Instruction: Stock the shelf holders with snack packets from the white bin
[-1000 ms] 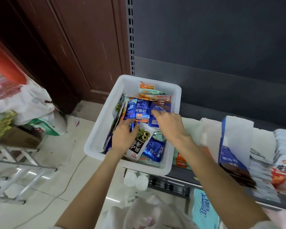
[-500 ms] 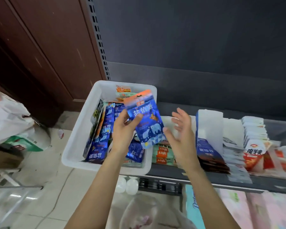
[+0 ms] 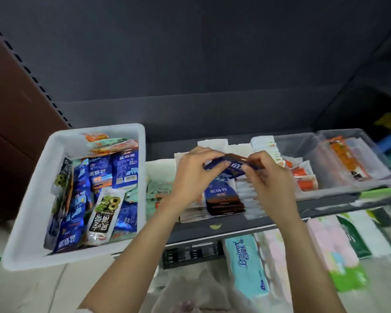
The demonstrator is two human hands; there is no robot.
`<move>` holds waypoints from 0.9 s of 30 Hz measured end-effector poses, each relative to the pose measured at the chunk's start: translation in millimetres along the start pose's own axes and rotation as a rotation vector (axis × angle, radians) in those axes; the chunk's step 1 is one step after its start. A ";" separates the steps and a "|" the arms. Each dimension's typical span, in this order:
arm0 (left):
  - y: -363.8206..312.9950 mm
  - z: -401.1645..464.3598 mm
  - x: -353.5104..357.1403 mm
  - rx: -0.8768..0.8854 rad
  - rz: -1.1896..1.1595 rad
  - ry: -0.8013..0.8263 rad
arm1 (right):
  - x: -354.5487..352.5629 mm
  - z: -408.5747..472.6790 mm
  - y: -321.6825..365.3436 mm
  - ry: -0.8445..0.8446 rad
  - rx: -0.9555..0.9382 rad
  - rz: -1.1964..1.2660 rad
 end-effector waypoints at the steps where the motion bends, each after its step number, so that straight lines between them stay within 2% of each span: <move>1: 6.0 -0.7 8.2 -0.040 -0.024 0.000 | 0.1 -2.5 -7.0 -0.009 0.003 -0.045; 6: 34.7 -9.9 31.0 -0.207 -0.132 0.034 | 15.5 -3.7 -26.7 0.047 0.022 -0.096; 13: 32.7 -20.0 7.3 -0.188 -0.121 -0.030 | 34.5 5.7 -14.7 0.186 -0.063 -0.046; 15: 36.4 -24.1 4.8 -0.129 0.091 0.003 | 43.2 2.6 -18.7 0.230 -0.098 -0.102; 18: 47.2 -37.3 12.8 -0.014 0.561 0.126 | 55.5 -6.5 -24.3 0.216 -0.245 -0.409; 20: 58.8 -51.4 21.4 -0.041 0.667 0.275 | 66.2 -14.6 -26.4 0.233 -0.304 -0.567; 23: 71.4 -68.8 19.9 -0.133 0.577 0.453 | 71.5 -21.7 -22.9 0.225 -0.317 -0.617; 25: 65.1 -71.1 -0.7 -0.140 0.451 0.381 | 66.3 -22.4 -10.2 0.184 -0.309 -0.521; 27: 60.1 -72.7 -36.5 -0.156 0.358 0.230 | 62.0 -19.8 18.8 0.154 -0.279 -0.290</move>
Point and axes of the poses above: each hand's wrist, its own z-axis towards the middle knuckle, its own x-axis out of the palm, y = z × x, the point moved 7 cm from there along z, towards the middle knuckle, and after that the axes turned 11 degrees about -z, right-handed, at the moved point
